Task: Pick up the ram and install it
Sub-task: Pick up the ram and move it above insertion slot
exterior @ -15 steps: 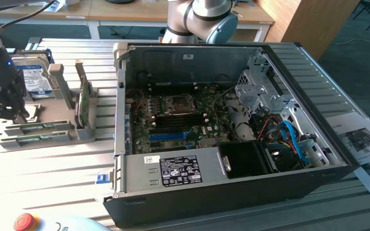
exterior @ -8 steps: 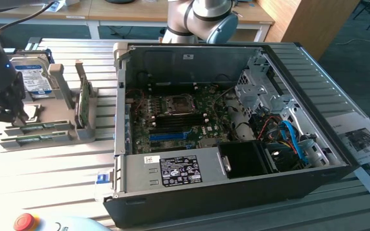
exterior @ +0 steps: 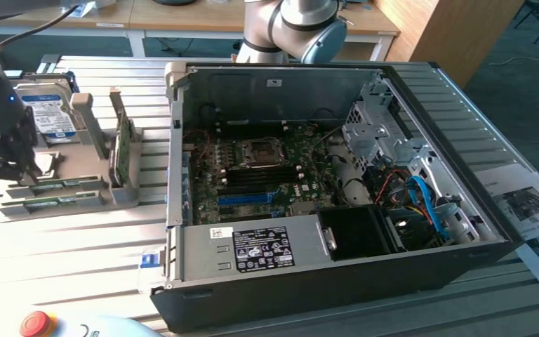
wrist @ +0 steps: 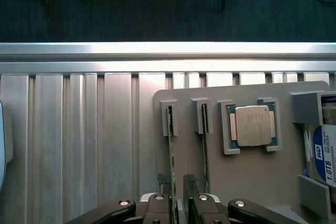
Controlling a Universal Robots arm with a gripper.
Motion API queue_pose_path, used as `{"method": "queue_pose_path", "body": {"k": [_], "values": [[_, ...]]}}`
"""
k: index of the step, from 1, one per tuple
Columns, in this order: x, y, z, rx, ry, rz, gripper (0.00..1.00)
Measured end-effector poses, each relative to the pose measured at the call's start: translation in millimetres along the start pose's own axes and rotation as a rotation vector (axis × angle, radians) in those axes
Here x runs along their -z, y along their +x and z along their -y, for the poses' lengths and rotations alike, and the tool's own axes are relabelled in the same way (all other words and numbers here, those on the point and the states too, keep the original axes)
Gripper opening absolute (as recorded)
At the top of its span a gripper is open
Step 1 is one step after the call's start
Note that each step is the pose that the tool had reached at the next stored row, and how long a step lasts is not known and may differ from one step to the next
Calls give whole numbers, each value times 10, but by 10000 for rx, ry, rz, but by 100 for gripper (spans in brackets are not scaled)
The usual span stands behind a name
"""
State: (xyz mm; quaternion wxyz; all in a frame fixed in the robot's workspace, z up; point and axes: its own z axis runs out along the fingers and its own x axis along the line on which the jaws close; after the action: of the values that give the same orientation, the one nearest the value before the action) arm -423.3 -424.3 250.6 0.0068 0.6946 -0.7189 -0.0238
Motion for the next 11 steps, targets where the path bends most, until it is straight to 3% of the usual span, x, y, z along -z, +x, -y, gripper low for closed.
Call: {"method": "queue_pose_path", "body": {"k": [11], "values": [[-197, 12, 9, 2, 1, 0, 24]]}}
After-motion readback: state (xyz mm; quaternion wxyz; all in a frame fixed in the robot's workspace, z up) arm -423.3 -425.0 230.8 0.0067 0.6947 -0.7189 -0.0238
